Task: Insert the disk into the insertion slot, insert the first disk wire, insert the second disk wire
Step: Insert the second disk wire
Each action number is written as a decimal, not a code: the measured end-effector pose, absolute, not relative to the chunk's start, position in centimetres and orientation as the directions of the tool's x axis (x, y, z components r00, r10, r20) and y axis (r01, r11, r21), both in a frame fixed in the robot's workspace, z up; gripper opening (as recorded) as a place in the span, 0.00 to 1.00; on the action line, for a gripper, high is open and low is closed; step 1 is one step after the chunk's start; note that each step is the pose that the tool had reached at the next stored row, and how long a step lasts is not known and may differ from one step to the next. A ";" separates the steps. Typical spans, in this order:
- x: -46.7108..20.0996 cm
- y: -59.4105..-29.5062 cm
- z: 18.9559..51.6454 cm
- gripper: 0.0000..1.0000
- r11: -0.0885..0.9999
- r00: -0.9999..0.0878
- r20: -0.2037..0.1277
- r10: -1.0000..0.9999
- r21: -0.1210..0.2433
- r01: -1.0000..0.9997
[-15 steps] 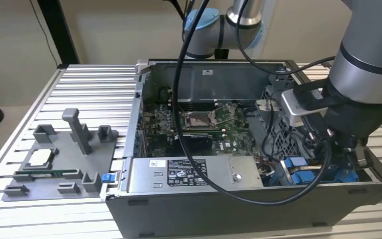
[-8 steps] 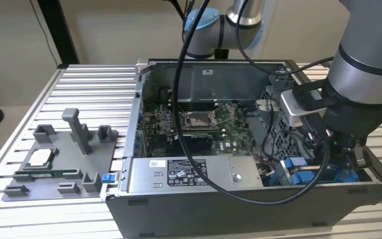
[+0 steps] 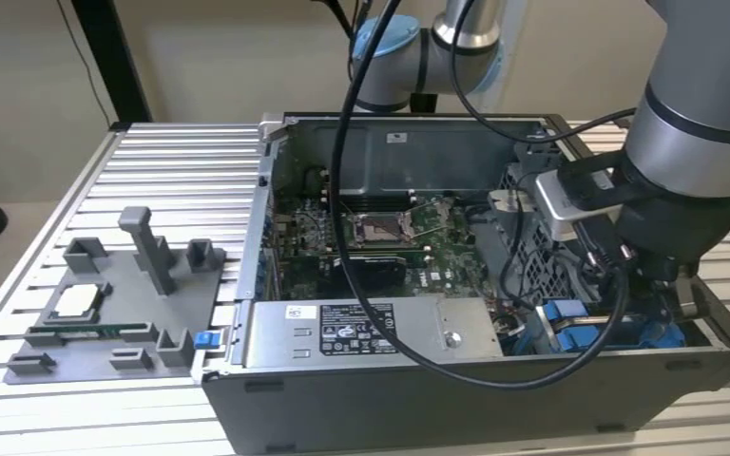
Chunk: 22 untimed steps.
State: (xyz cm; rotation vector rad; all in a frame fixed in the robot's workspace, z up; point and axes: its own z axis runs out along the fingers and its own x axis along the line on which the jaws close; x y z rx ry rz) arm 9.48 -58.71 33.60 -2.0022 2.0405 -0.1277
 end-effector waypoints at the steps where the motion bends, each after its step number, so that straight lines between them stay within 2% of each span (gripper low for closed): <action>1: 9.5 -58.7 33.6 0.00 0.036 -0.001 -0.136 -0.991 -0.256 -0.966; 19: 9.5 -58.7 32.8 0.00 0.037 0.000 -0.138 -0.990 -0.264 -0.964; 20: 9.5 -58.7 33.0 1.00 0.037 0.000 -0.140 -0.990 -0.264 -0.964; 22: 9.5 -58.7 34.0 1.00 0.036 0.000 -0.137 -0.991 -0.264 -0.964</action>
